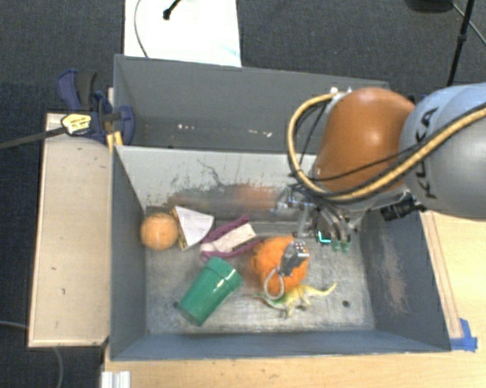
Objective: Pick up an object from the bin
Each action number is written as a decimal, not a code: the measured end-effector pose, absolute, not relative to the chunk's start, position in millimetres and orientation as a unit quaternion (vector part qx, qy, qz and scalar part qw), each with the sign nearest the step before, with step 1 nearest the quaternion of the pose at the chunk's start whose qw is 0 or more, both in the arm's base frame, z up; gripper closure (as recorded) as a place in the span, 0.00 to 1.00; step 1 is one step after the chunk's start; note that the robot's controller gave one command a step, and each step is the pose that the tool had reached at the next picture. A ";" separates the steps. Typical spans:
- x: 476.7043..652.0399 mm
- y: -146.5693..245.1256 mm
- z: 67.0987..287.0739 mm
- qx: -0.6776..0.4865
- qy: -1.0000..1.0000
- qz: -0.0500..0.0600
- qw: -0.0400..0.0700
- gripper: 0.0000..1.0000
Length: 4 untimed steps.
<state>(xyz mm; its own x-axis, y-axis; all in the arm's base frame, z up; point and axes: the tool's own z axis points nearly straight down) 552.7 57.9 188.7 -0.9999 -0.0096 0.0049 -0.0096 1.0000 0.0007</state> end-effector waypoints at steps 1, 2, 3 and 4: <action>554.4 57.7 192.8 0.004 -1.000 -0.001 -0.002 0.00; 516.0 40.1 153.9 0.029 -1.000 -0.001 -0.005 0.00; 573.7 28.8 76.9 -0.077 -0.997 -0.004 -0.003 1.00; 573.8 28.7 76.9 -0.077 -0.997 -0.004 -0.003 1.00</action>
Offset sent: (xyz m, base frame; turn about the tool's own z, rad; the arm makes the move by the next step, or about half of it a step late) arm -0.0758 -0.0363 -0.0750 -0.0977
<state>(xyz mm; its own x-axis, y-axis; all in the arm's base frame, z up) 573.8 28.7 76.9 -0.9880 0.1543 -0.0061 0.1542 0.9880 0.0086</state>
